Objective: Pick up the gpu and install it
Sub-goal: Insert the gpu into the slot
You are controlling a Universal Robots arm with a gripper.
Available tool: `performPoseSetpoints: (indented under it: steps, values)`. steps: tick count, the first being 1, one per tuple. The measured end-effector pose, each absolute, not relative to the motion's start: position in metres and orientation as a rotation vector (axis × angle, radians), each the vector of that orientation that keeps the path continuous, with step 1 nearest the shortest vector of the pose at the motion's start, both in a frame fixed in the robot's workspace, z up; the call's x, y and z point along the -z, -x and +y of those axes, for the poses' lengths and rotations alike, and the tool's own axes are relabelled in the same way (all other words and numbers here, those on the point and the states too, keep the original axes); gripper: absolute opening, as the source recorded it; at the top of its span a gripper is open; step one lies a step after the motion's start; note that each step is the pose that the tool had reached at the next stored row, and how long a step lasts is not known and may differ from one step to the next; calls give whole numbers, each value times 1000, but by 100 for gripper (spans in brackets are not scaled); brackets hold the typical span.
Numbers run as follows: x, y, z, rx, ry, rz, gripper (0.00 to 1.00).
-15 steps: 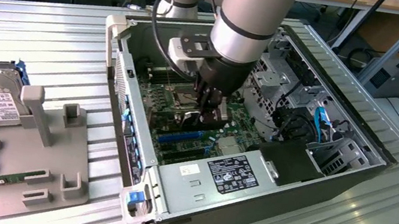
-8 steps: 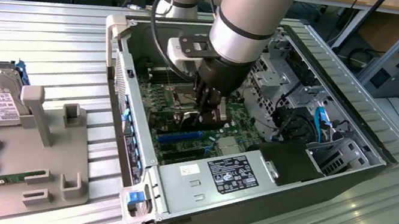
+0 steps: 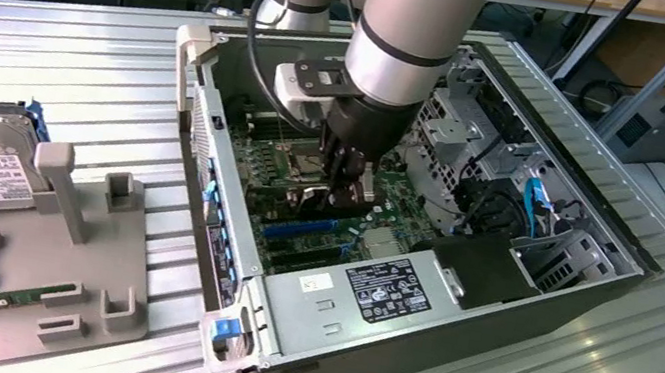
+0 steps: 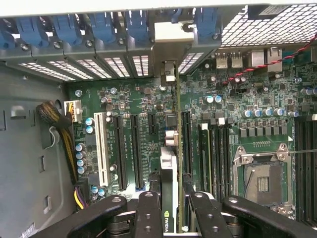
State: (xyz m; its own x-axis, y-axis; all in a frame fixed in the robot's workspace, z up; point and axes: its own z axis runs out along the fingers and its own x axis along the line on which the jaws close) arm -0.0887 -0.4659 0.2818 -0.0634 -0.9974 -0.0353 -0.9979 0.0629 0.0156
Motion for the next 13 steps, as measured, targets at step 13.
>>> performPoseSetpoints:
  steps: [13]
  values:
    - [-278, 92, -466, -52, 2141, 2281, 27]
